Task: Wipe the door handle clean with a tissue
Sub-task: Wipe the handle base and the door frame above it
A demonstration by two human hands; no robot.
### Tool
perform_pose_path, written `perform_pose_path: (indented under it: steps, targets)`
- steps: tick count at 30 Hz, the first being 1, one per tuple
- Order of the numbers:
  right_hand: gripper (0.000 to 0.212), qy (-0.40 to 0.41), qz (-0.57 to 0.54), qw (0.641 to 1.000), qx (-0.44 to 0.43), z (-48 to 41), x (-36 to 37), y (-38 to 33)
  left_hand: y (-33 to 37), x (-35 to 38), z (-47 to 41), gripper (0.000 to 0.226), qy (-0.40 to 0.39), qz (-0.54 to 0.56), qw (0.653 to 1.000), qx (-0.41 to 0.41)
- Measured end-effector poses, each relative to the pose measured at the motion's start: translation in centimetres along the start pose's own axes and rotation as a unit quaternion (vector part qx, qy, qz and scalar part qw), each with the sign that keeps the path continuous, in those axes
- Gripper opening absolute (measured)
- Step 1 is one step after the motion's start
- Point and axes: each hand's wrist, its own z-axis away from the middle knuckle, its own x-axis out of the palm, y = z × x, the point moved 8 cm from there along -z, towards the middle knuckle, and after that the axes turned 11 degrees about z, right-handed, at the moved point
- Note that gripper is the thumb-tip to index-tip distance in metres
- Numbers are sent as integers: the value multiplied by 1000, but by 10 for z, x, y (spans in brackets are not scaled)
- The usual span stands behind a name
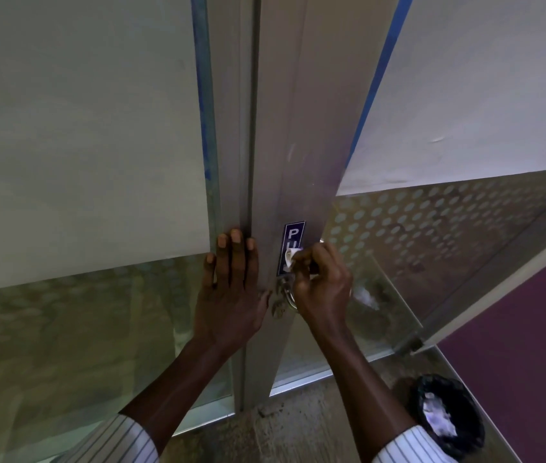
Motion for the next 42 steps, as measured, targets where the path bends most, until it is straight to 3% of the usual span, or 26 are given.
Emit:
perform_pose_path:
  steps: [4,11,15,19,26,30,34,37,42]
  targets:
    - [20,6,-10,1000,12,-8,-10,-4,-1,-1,1,137,-4,-2,1000,-1]
    - [4,152,-84,979,-109,-91,-76,-74,0,-1,1,125,-14,5,1000,-6]
    - [4,152,-89,978,-112,-90,-76,-75,0,-1,0,126,-15,7,1000,-5]
    - [14,116,-61,990,-60,-52,-48,-39,-1,-1,-1,131,-10,8,1000,-8]
    - [25,-29,35,995,93,15,11,34,0,-2,-1,146,-6,1,1000,-7]
    - [24,-47,54,986,153,18,20,50,0,-2,-1,146,-8,3,1000,-6]
    - [16,-18,2,983,181,15,11,40,-1,1,0,143,-18,-3,1000,-6]
    - [16,29,-57,987,146,-4,-10,7,0,0,1,130,-19,-5,1000,-2]
    - [8,162,-111,980,-14,-70,-68,-68,1,-6,1,123,-11,3,1000,-1]
